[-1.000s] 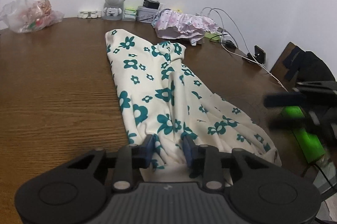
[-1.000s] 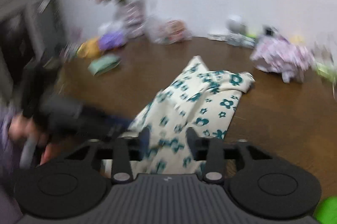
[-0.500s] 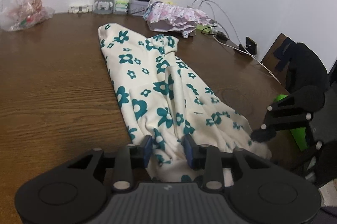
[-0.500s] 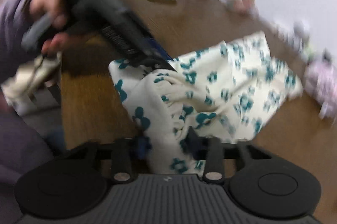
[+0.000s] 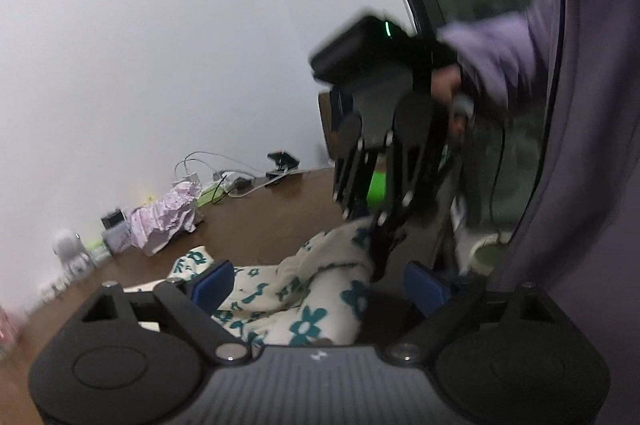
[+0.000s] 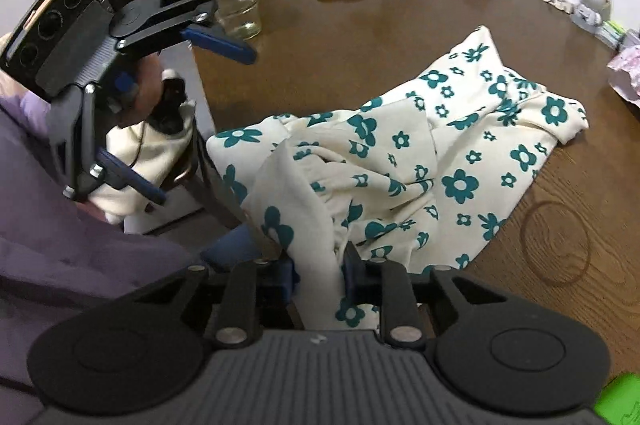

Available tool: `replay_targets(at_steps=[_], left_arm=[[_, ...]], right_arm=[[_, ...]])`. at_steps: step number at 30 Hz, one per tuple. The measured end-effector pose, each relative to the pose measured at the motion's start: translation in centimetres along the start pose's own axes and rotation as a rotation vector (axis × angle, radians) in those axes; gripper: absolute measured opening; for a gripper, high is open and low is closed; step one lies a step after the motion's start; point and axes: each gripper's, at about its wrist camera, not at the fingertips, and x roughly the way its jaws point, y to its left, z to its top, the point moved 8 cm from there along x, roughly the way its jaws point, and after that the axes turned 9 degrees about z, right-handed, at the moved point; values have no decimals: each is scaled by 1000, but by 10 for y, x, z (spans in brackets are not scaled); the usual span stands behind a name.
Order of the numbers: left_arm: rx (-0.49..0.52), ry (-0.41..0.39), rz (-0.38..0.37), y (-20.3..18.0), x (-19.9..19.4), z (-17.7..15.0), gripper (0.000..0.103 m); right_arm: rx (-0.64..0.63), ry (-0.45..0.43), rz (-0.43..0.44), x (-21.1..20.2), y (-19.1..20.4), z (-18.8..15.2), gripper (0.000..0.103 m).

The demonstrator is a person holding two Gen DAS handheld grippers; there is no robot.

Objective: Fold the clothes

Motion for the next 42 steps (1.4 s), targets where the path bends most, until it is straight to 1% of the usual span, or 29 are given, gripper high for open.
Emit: replay_targets(at_steps=[1,3,5,6,7,8,9,10,12,14,15,19,20,21,22,23,24,25,27,29,31,33,34,35,37,39,40,41,42], left_arm=[[26,25,6,-4,9,-3,92],[72,64,-22,-12,25,-9,91],[51,76,-87,-15,33,-13,89],[33,79,-122,-16,35,-14,85],[-24,101,-161,-12,40,-16,63],[-102,133,-200,-6,45,-17,33],[-191,168,-237,3,49,-21,28],[-286,206,-273,13,53,-26,28],[-402,213,-302,29,54,-35,28],[-491,222,-323,40,56,-42,27],[-521,226,-334,43,56,-43,27],[-556,242,-386,47,60,-42,27],[-560,252,-405,47,62,-41,27],[-570,263,-421,49,64,-41,27],[-589,276,-439,51,65,-40,27],[-612,288,-456,53,63,-40,27],[-642,290,-470,57,61,-42,28],[-687,285,-466,66,62,-44,35],[-789,267,-429,85,71,-48,45],[-909,233,-364,108,78,-54,60],[-998,239,-292,125,83,-61,60],[-1047,262,-219,135,91,-69,59],[-1060,282,-178,138,96,-72,58],[-1063,304,-137,138,100,-75,52],[-1055,342,-54,138,109,-82,46],[-1011,340,11,141,106,-83,45],[-984,336,38,142,104,-83,45],[-958,331,64,142,100,-81,46],[-933,325,89,143,95,-79,47]], right_arm=[[-10,7,17,-1,1,1,22],[4,5,71,-6,2,7,22],[32,-5,115,-13,-1,16,22],[46,-12,131,-17,-2,18,22],[51,-25,137,-21,-3,19,22],[43,-42,130,-25,-5,18,24],[36,-59,123,-29,-7,18,31],[20,-85,115,-34,-8,17,37],[-37,-169,91,-45,-6,11,79],[-94,-263,53,-52,-7,0,97],[-107,-296,36,-53,-8,-5,97],[-89,-348,-19,-33,-20,-12,96],[-108,-372,-43,-31,-22,-10,91],[-92,-389,-29,-29,-26,-9,73],[-32,-391,46,-27,-30,-8,58],[27,-393,121,-26,-34,-7,32],[106,-392,205,-25,-40,-6,26],[190,-398,276,-25,-48,-7,26],[288,-448,329,-30,-64,-9,25],[408,-495,348,-34,-84,-9,24],[488,-516,324,-34,-100,-7,23],[531,-513,278,-30,-111,-2,21],[557,-508,257,-27,-116,0,21],[589,-498,239,-23,-120,2,21],[663,-478,197,-12,-133,1,21],[716,-477,171,-2,-143,-1,23],[722,-484,156,0,-145,-2,25],[719,-487,127,-1,-145,-2,35],[704,-487,90,-2,-145,-2,40]])
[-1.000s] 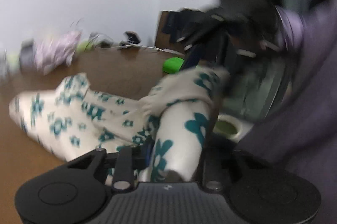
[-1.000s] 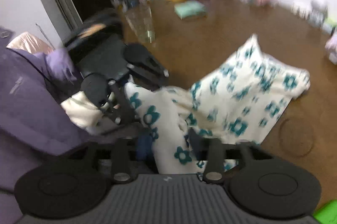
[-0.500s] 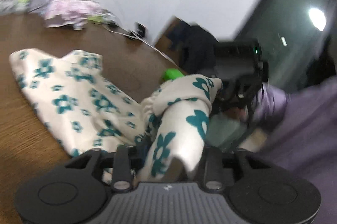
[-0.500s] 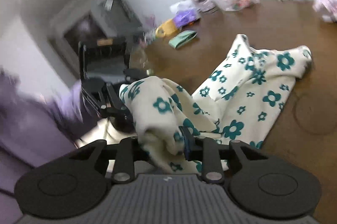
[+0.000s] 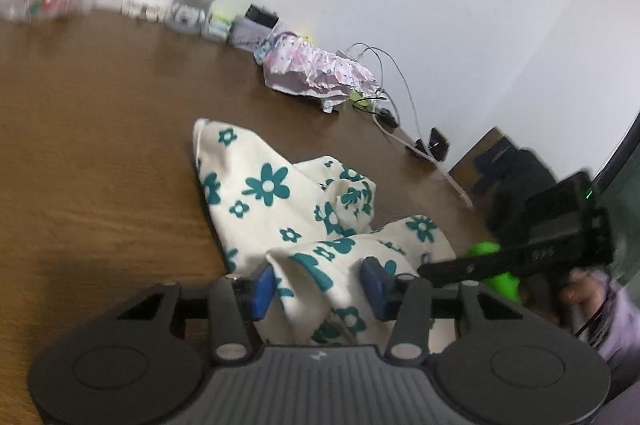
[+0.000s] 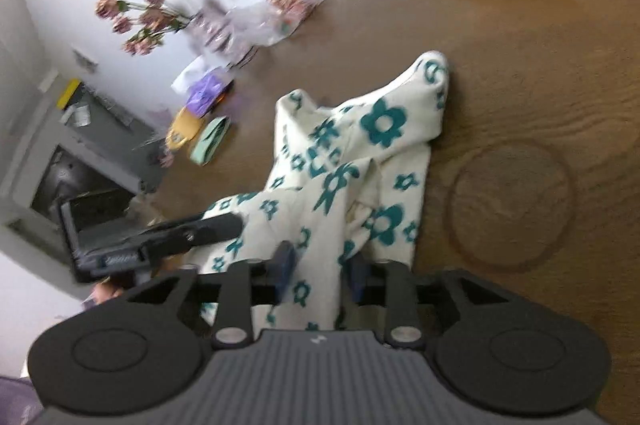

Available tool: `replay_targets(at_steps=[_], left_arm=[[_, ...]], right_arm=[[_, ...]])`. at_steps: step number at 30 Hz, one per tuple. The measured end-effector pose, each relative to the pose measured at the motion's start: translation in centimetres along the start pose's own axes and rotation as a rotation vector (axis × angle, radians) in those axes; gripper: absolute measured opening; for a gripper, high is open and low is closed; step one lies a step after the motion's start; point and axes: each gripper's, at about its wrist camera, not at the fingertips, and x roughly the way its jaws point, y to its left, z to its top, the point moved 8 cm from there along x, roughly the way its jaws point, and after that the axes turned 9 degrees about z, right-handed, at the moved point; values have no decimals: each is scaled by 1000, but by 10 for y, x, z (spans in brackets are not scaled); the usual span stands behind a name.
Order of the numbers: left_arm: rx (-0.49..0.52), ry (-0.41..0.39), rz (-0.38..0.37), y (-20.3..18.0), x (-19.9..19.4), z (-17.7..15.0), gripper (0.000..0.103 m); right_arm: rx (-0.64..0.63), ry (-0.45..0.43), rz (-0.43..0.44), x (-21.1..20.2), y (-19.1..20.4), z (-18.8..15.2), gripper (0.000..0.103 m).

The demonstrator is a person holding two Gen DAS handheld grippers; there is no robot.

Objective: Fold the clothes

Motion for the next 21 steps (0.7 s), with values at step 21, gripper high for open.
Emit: replay_targets(at_steps=[21], left_arm=[[146,-108,190,-29,-3,-12,52]], right_arm=[[35,-182,-145,-16,-4,0,26]])
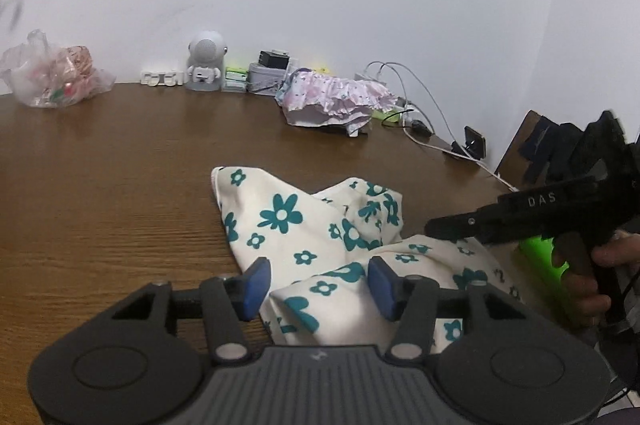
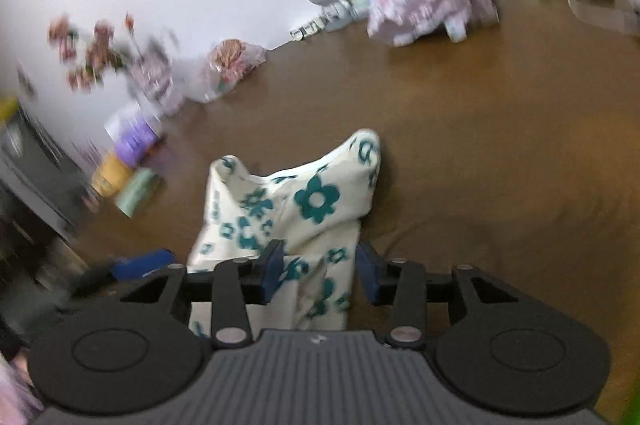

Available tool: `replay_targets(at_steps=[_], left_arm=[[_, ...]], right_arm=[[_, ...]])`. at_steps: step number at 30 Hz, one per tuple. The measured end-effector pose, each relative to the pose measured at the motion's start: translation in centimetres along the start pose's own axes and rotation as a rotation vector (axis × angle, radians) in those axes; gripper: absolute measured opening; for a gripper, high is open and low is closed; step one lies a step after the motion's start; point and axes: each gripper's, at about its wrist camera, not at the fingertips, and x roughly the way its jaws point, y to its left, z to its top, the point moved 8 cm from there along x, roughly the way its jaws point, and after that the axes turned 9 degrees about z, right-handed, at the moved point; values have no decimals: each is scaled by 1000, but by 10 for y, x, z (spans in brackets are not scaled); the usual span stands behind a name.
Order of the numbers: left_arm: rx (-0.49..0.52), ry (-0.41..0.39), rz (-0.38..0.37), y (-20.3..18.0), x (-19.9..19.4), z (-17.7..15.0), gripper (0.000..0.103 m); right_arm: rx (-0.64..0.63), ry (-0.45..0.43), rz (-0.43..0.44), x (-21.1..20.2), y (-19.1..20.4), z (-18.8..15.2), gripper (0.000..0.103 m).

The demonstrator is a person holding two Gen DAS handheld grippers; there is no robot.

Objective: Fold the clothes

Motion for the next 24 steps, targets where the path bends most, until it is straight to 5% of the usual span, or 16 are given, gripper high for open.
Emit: replay_targets(at_steps=[1,2,8,14,16,20,24], left_arm=[[13,7,11,-1,1,-2,49],[31,18,21,-3,4,-5,42],[57,22,13,-9,11,-16,39],[43,0,48,6,6,-6,51],[48,8,48,7,8,-5,51],[76,18,78,3,14,-7,53],[82,-28,88,6,3,-7,60]], right_arm=[[50,7,49,3,-1,-2,11],[93,0,75,4,-4,-3,8],[169,-98,-20,-11,-29,-13,3],[-68,-191,-155,-42,-3,-3,7],[-200,-218,-130,-49,22,4,7],[-261,30,-55,5,38,-16,8],[-269,61,-134,14,26,-29,10]])
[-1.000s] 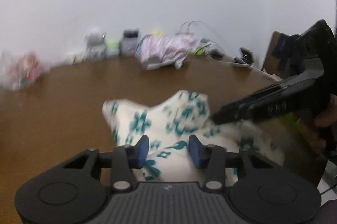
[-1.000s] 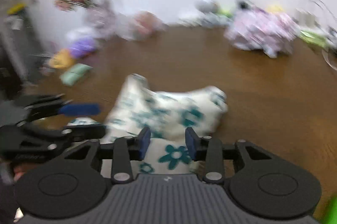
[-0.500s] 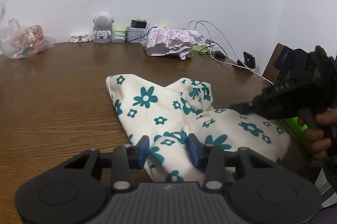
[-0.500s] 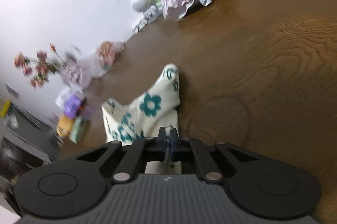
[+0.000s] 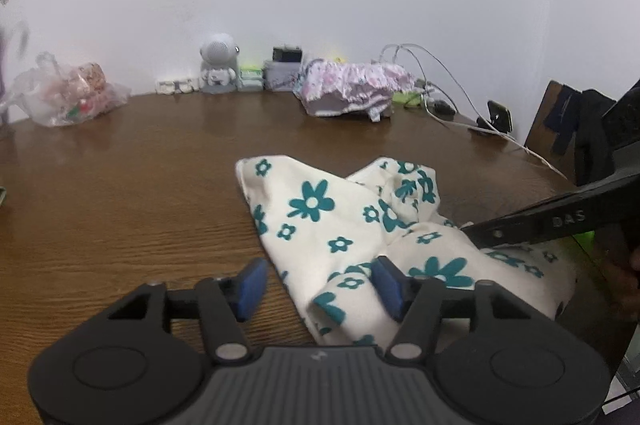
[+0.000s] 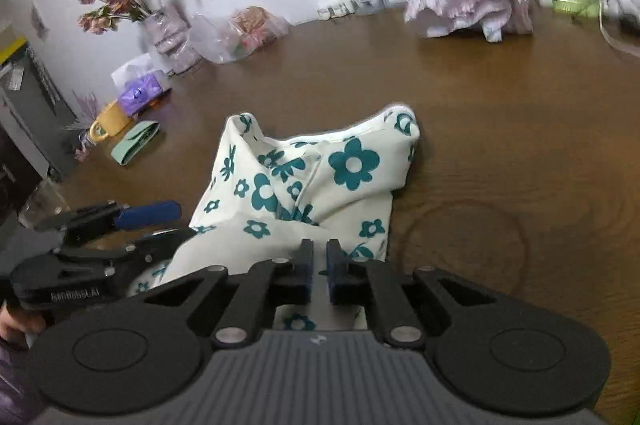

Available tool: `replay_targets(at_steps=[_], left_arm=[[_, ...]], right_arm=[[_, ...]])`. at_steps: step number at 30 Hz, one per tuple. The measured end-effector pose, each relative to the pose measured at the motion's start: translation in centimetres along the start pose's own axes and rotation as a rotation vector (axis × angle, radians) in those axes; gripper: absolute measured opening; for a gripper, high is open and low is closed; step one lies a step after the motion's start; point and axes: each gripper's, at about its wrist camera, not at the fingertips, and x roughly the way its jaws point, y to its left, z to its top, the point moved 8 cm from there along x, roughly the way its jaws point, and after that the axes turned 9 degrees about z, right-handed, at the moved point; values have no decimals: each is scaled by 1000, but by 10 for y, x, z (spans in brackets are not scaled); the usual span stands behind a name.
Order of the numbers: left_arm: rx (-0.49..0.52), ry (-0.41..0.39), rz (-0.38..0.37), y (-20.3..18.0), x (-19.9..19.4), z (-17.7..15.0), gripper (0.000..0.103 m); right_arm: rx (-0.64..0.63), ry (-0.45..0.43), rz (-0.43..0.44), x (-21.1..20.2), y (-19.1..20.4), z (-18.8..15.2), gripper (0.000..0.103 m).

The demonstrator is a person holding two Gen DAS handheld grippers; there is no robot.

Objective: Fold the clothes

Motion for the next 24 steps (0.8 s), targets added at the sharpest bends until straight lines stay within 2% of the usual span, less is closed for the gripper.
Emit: replay_targets(at_steps=[1,2,3,5,7,8,9,10,12,14,15,16,17,19,21,24], left_arm=[[5,-19,-19,1,-7,3,60],[13,-40,-42,2,-15,8,60],[25,-67,-77,2,-25,12,60],[69,-124,-182,-4,-45,20,60],[129,-148,-313,-17,-58,20,60],[160,-144,-377,-25,-61,17,60],[197,-128,-414,-33,-58,12,60],[238,-110,-436,-40,-54,7,60],[297,-73,-456,-49,-45,-2,60],[276,-38,-456,-44,-36,-3,62],[258,-33,-468,-40,-37,-2,64],[248,-43,-476,-38,-41,-2,75],[243,-59,-482,-35,-46,-1,88],[287,-127,-466,-34,-60,-2,97],[393,-219,-410,-40,-73,-8,101],[631,-311,-277,-57,-75,-26,102]], right_arm=[[-19,-5,-16,-8,2,1,12],[-61,-24,-23,-20,9,5,25],[-143,-42,-17,-32,20,6,46],[-373,-42,12,-53,49,0,69],[-620,-16,77,-67,79,-16,78],[-721,-2,109,-69,91,-25,87],[-815,17,131,-68,101,-34,91],[-882,42,131,-62,107,-41,91],[-930,105,125,-45,106,-46,89],[-955,170,126,-30,100,-50,88],[-953,201,132,-24,97,-50,83],[-943,225,140,-18,94,-49,80],[-923,237,151,-15,92,-48,77],[-881,263,174,-9,89,-47,63],[-820,281,211,-9,85,-42,40],[-748,306,272,-14,81,-34,27]])
